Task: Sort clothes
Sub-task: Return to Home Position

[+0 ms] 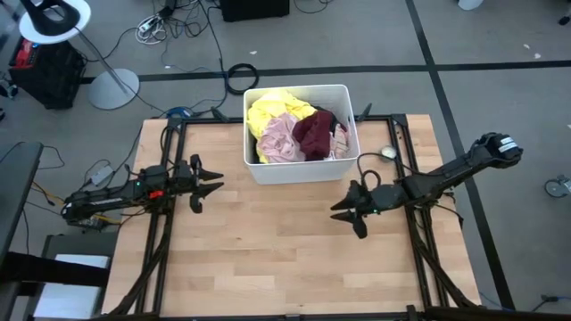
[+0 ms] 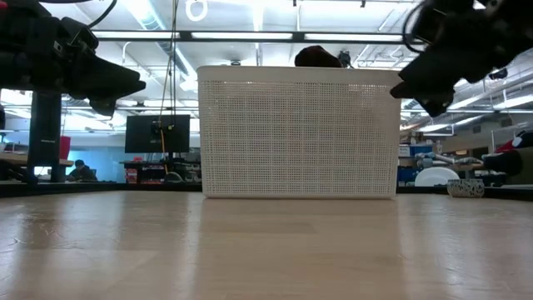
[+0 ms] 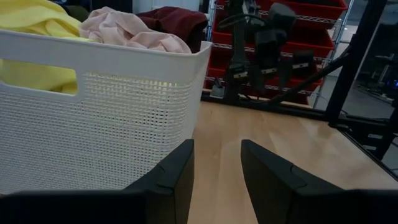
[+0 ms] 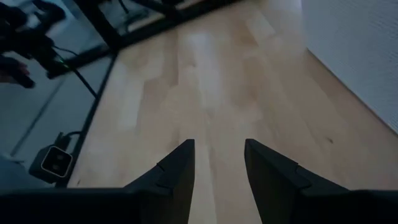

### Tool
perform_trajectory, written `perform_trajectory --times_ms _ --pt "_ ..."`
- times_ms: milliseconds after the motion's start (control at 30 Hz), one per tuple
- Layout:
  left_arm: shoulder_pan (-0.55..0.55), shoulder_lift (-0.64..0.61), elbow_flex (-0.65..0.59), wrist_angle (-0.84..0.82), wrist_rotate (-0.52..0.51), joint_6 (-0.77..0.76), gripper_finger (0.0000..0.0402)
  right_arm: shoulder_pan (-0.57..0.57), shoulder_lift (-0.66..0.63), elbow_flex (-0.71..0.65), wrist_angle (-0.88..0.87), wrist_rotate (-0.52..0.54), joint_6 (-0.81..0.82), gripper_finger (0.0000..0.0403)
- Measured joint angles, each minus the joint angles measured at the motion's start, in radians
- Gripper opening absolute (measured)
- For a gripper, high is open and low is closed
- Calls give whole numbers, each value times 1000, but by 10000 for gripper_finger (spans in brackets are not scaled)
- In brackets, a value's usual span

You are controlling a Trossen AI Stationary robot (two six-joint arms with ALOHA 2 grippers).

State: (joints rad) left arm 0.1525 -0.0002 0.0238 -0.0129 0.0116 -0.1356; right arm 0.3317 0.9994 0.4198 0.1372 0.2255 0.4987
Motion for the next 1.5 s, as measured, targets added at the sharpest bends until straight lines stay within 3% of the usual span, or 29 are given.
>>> perform_trajectory --times_ms 533,800,1167,1500 --pt "0 0 0 2 0 0 137 0 -284 -409 446 70 -126 140" --pt "0 1 0 23 0 0 137 -38 -446 -410 334 44 -235 141" --pt "0 1 0 23 0 0 137 -52 -763 -410 -81 33 -212 141" --pt "0 0 0 23 0 0 137 -104 -855 -400 -114 57 -322 141"
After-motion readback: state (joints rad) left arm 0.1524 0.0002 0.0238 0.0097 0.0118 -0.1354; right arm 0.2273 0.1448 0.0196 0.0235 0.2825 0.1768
